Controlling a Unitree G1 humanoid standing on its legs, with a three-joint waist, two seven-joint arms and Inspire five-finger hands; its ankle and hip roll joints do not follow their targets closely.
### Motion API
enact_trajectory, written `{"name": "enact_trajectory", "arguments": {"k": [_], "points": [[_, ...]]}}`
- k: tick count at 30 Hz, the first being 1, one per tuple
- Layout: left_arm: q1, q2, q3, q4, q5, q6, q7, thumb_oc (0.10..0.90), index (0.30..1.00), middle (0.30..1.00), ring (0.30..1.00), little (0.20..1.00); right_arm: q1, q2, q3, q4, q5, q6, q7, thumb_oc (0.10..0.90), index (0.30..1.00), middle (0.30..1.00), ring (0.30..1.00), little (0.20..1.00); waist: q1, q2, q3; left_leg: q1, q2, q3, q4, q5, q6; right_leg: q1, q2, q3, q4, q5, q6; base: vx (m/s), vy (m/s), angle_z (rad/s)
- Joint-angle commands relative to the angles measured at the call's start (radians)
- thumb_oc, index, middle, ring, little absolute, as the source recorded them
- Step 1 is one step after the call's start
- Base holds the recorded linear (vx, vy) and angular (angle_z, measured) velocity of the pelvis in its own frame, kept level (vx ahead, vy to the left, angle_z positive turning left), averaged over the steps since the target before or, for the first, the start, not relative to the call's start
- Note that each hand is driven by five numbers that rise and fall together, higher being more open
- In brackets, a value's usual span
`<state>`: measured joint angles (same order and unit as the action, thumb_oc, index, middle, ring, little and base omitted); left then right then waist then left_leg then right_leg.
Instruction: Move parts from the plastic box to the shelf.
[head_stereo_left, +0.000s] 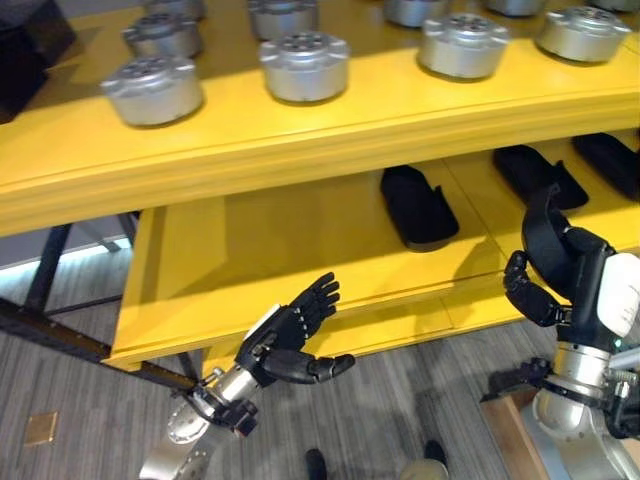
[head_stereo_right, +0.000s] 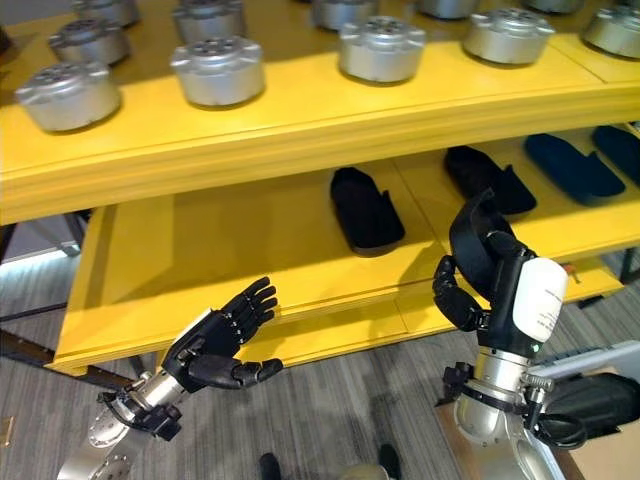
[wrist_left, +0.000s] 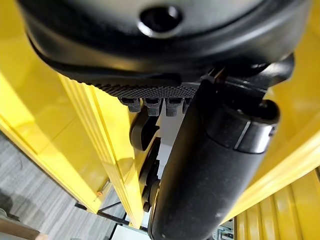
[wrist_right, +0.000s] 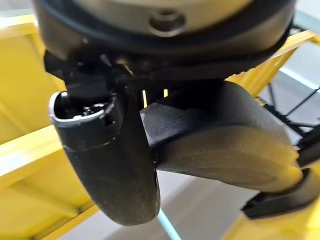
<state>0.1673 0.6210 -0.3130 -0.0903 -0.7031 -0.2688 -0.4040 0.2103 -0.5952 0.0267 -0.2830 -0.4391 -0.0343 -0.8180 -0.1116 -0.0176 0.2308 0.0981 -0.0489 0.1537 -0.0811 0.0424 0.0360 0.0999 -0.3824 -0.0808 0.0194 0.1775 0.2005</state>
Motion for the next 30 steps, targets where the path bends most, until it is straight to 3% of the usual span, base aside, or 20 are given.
{"name": "enact_trajectory", "arguments": {"k": [1, 2, 4, 6, 9, 10, 11, 15, 25, 27, 30], "points": [[-0.052, -0.025, 0.072, -0.110, -0.055, -0.090, -0.031, 0.900, 1.000, 1.000, 1.000, 1.000, -0.137, -0.097, -0.071, -0.078, -0.082, -0.022, -0.112, 0.400, 0.300, 0.300, 0.300, 0.300, -0.010, 0.020, -0.069, 0.064, 0.108, 0.099, 0.000, -0.142, -0.021, -0.072, 0.122, -0.045, -0.030, -0.096, -0.008, -0.05, 0.185, -0.23], [-0.040, -0.022, 0.086, -0.111, -0.053, -0.091, -0.031, 0.900, 1.000, 1.000, 1.000, 1.000, -0.148, -0.088, -0.059, -0.080, -0.103, -0.033, -0.107, 0.400, 0.300, 0.300, 0.300, 0.300, -0.001, 0.017, -0.062, 0.081, 0.106, 0.149, -0.001, -0.154, -0.017, -0.095, 0.128, -0.111, 0.023, -0.097, 0.000, -0.09, 0.215, -0.57], [-0.031, -0.019, 0.096, -0.117, -0.056, -0.083, -0.032, 0.900, 1.000, 1.000, 1.000, 1.000, -0.149, -0.088, -0.055, -0.090, -0.116, -0.044, -0.084, 0.400, 0.300, 0.300, 0.300, 0.300, 0.004, 0.018, -0.060, 0.080, 0.107, 0.170, -0.003, -0.155, -0.002, -0.103, 0.165, -0.130, 0.079, -0.160, -0.013, -0.09, 0.178, -0.84], [-0.052, -0.034, 0.081, -0.108, -0.069, -0.068, -0.035, 0.900, 1.000, 1.000, 1.000, 1.000, -0.133, -0.100, -0.049, -0.079, -0.138, -0.072, -0.101, 0.400, 0.300, 0.300, 0.300, 0.300, -0.007, 0.016, -0.064, 0.062, 0.087, 0.137, -0.004, -0.147, 0.029, -0.118, 0.257, -0.084, 0.178, -0.230, -0.051, -0.05, 0.133, -0.21], [-0.065, -0.043, 0.059, -0.090, -0.057, -0.083, -0.037, 0.900, 1.000, 1.000, 1.000, 1.000, -0.126, -0.107, -0.044, -0.076, -0.154, -0.089, -0.103, 0.400, 0.300, 0.300, 0.300, 0.300, -0.019, 0.011, -0.069, 0.054, 0.069, 0.115, -0.005, -0.148, 0.037, -0.117, 0.330, -0.048, 0.199, -0.279, -0.091, 0.00, 0.051, 0.13], [-0.079, -0.046, 0.046, -0.088, -0.059, -0.081, -0.046, 0.900, 1.000, 1.000, 1.000, 1.000, -0.119, -0.118, -0.052, -0.081, -0.166, -0.098, -0.099, 0.400, 0.300, 0.300, 0.300, 0.300, -0.028, 0.004, -0.074, 0.045, 0.045, 0.085, -0.002, -0.155, 0.042, -0.087, 0.371, 0.000, 0.143, -0.296, -0.116, 0.05, 0.017, 0.24], [-0.097, -0.054, 0.036, -0.094, -0.059, -0.061, -0.067, 0.900, 1.000, 1.000, 1.000, 1.000, -0.095, -0.131, -0.071, -0.084, -0.190, -0.103, -0.104, 0.400, 0.300, 0.300, 0.300, 0.300, -0.044, 0.005, -0.078, 0.041, 0.032, 0.039, -0.002, -0.145, 0.045, -0.089, 0.397, 0.074, 0.114, -0.274, -0.124, 0.04, 0.002, 0.54], [-0.099, -0.056, 0.021, -0.102, -0.059, -0.056, -0.084, 0.900, 1.000, 1.000, 1.000, 1.000, -0.113, -0.157, -0.066, -0.099, -0.233, -0.091, -0.077, 0.400, 0.300, 0.300, 0.300, 0.300, -0.046, 0.007, -0.084, 0.048, 0.026, 0.014, -0.006, -0.146, 0.036, -0.061, 0.414, 0.095, 0.064, -0.263, -0.134, 0.03, -0.045, 0.52], [-0.075, -0.043, 0.033, -0.107, -0.063, -0.022, -0.071, 0.900, 1.000, 1.000, 1.000, 1.000, -0.159, -0.225, -0.011, -0.124, -0.292, -0.183, 0.004, 0.400, 0.300, 0.300, 0.300, 0.300, -0.032, 0.013, -0.102, 0.056, 0.021, 0.017, 0.008, -0.156, 0.025, -0.018, 0.414, 0.115, -0.020, -0.236, -0.137, 0.05, -0.091, 0.02], [-0.069, -0.038, 0.034, -0.106, -0.055, -0.023, -0.062, 0.900, 1.000, 1.000, 1.000, 1.000, -0.166, -0.230, -0.005, -0.129, -0.283, -0.199, 0.010, 0.400, 0.300, 0.300, 0.300, 0.300, -0.032, 0.011, -0.102, 0.052, 0.017, 0.025, 0.033, -0.170, 0.027, -0.017, 0.414, 0.116, -0.024, -0.234, -0.139, 0.02, -0.084, 0.07], [-0.064, -0.030, 0.032, -0.108, -0.062, -0.030, -0.051, 0.900, 1.000, 1.000, 1.000, 1.000, -0.180, -0.238, 0.006, -0.137, -0.287, -0.235, 0.013, 0.400, 0.300, 0.300, 0.300, 0.300, -0.024, 0.002, -0.096, 0.005, 0.002, 0.042, 0.165, -0.222, 0.032, -0.013, 0.399, 0.117, -0.029, -0.226, -0.148, 0.01, -0.073, 0.02]]}}
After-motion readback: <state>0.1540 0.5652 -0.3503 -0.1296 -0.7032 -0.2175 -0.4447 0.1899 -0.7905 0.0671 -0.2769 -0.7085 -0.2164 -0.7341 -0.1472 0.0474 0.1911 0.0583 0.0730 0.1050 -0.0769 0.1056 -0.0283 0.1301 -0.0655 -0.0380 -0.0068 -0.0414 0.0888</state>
